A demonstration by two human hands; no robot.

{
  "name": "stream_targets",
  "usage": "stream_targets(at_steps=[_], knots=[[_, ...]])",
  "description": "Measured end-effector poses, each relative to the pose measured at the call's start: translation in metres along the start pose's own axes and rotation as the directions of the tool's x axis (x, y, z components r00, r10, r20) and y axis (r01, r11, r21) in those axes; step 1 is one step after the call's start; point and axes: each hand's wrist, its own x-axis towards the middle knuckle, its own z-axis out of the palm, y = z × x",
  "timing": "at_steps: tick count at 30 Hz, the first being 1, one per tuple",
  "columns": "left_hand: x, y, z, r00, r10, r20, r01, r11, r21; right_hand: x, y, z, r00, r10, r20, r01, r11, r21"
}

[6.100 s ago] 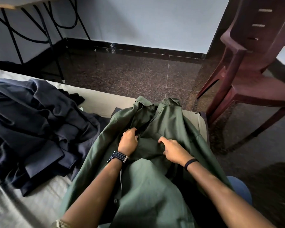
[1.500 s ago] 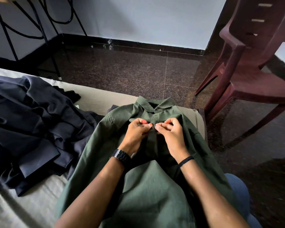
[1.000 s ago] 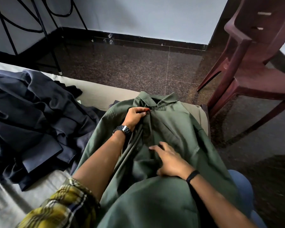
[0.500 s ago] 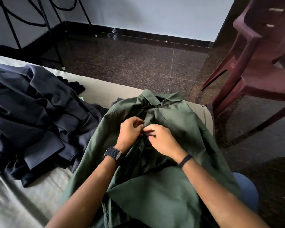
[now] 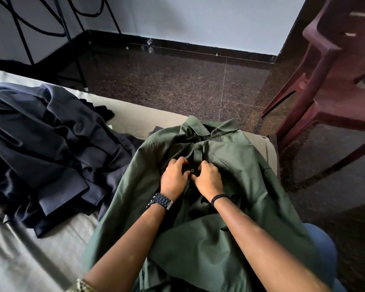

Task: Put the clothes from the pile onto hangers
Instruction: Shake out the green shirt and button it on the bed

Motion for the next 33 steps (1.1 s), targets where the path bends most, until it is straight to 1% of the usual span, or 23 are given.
stream_targets(at_steps=[2, 5, 7, 9, 12, 15, 17, 18, 21, 23, 24, 25, 27, 29, 30, 31, 33], knots=[[-0.002, 0.003, 0.004, 0.999, 0.036, -0.028, -0.036, 0.999, 0.008, 0.000, 0.002, -0.002, 1.000, 0.011, -0.008, -0.011, 1.000, 0.012], [-0.001, 0.004, 0.006, 0.999, 0.024, 0.027, -0.025, 0.999, 0.047, -0.001, 0.006, -0.007, 0.997, 0.066, -0.037, -0.061, 0.992, 0.112], [0.003, 0.005, 0.006, 0.998, 0.012, 0.060, -0.017, 0.997, 0.074, -0.002, 0.007, -0.007, 0.997, 0.072, -0.031, -0.067, 0.989, 0.130], [0.006, 0.008, 0.004, 0.996, 0.004, 0.087, -0.013, 0.994, 0.109, -0.002, 0.005, -0.007, 0.999, 0.047, 0.011, -0.048, 0.996, 0.080], [0.009, 0.013, 0.001, 0.995, -0.015, 0.096, 0.001, 0.990, 0.143, 0.002, 0.002, -0.007, 0.997, -0.005, 0.077, 0.009, 0.999, -0.053], [0.009, 0.014, 0.000, 0.993, -0.019, 0.113, 0.001, 0.987, 0.162, 0.003, -0.001, -0.009, 0.996, -0.016, 0.084, 0.028, 0.990, -0.137], [0.007, 0.013, 0.001, 0.992, -0.016, 0.123, -0.004, 0.987, 0.162, 0.000, 0.000, -0.011, 0.998, -0.015, 0.068, 0.025, 0.990, -0.137], [0.006, 0.014, 0.001, 0.993, -0.011, 0.120, -0.007, 0.988, 0.151, -0.001, 0.002, -0.012, 0.998, -0.005, 0.055, 0.011, 0.994, -0.106], [0.003, 0.018, -0.001, 0.996, -0.037, 0.085, 0.034, 0.999, 0.037, -0.001, 0.012, -0.016, 0.998, 0.055, 0.026, -0.057, 0.995, 0.086], [0.001, 0.021, -0.003, 0.992, -0.094, 0.079, 0.099, 0.993, -0.071, 0.001, 0.020, -0.019, 0.997, 0.045, 0.054, -0.054, 0.982, 0.181], [0.000, 0.022, -0.003, 0.988, -0.128, 0.084, 0.138, 0.983, -0.120, 0.000, 0.021, -0.020, 0.996, 0.026, 0.085, -0.041, 0.982, 0.183], [-0.001, 0.021, -0.003, 0.982, -0.166, 0.089, 0.179, 0.969, -0.170, -0.001, 0.022, -0.021, 0.994, 0.001, 0.114, -0.017, 0.989, 0.144], [-0.003, 0.017, -0.001, 0.959, -0.261, 0.109, 0.282, 0.915, -0.288, -0.004, 0.019, -0.019, 0.988, -0.048, 0.148, 0.050, 0.999, -0.007], [-0.005, 0.014, 0.002, 0.934, -0.330, 0.138, 0.358, 0.859, -0.366, -0.006, 0.017, -0.015, 0.986, -0.087, 0.140, 0.100, 0.991, -0.089], [-0.006, 0.012, 0.002, 0.928, -0.341, 0.151, 0.373, 0.838, -0.398, -0.006, 0.016, -0.014, 0.988, -0.094, 0.119, 0.104, 0.991, -0.085], [-0.007, 0.011, 0.003, 0.925, -0.342, 0.164, 0.379, 0.813, -0.441, -0.006, 0.016, -0.013, 0.993, -0.087, 0.086, 0.091, 0.995, -0.046], [-0.008, 0.012, 0.001, 0.923, -0.335, 0.190, 0.384, 0.750, -0.539, -0.005, 0.020, -0.015, 0.999, -0.032, 0.044, 0.026, 0.992, 0.122]])
